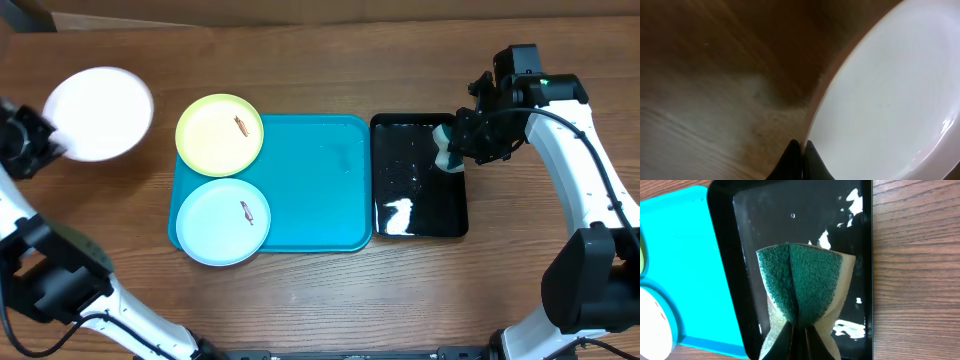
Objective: Clean dirty plates on tray and stack at the side
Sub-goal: 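Carry the white plate left and set it on the table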
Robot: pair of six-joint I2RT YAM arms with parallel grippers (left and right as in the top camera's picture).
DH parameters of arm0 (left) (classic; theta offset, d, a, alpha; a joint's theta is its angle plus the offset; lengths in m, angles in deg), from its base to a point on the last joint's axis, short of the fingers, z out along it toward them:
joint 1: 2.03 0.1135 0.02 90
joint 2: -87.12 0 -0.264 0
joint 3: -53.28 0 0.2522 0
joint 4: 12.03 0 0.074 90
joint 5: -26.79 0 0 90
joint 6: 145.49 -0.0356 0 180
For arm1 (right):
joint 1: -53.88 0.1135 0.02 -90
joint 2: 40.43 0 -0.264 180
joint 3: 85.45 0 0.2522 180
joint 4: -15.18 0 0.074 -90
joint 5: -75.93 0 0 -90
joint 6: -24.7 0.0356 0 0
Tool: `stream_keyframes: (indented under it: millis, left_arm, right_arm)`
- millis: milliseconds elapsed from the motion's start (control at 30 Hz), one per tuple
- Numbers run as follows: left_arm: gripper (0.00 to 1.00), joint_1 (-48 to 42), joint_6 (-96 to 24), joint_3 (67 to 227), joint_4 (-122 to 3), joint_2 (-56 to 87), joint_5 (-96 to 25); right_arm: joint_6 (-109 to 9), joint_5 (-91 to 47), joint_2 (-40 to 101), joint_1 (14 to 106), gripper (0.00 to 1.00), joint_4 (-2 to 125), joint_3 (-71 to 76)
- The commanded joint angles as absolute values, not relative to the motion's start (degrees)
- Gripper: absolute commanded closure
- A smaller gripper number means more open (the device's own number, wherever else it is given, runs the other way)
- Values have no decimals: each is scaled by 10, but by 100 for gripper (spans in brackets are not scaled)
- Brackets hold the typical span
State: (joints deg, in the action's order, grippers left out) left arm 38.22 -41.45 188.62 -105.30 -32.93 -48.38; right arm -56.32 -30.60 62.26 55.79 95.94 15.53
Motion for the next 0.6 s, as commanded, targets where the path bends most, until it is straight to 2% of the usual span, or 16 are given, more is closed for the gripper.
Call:
stream_keyframes:
  millis: [0, 300, 567]
  left_arm:
    - [96, 393, -362, 1849, -1044, -331, -593]
    - [96, 396, -346, 1712, -937, -331, -626]
    - [96, 395, -347, 1661, -884, -332, -632]
  right_arm:
    - [-566, -313, 605, 557, 96, 955, 175]
    - [-566, -313, 605, 557, 96, 955, 175]
    - [-566, -313, 605, 557, 96, 955, 175]
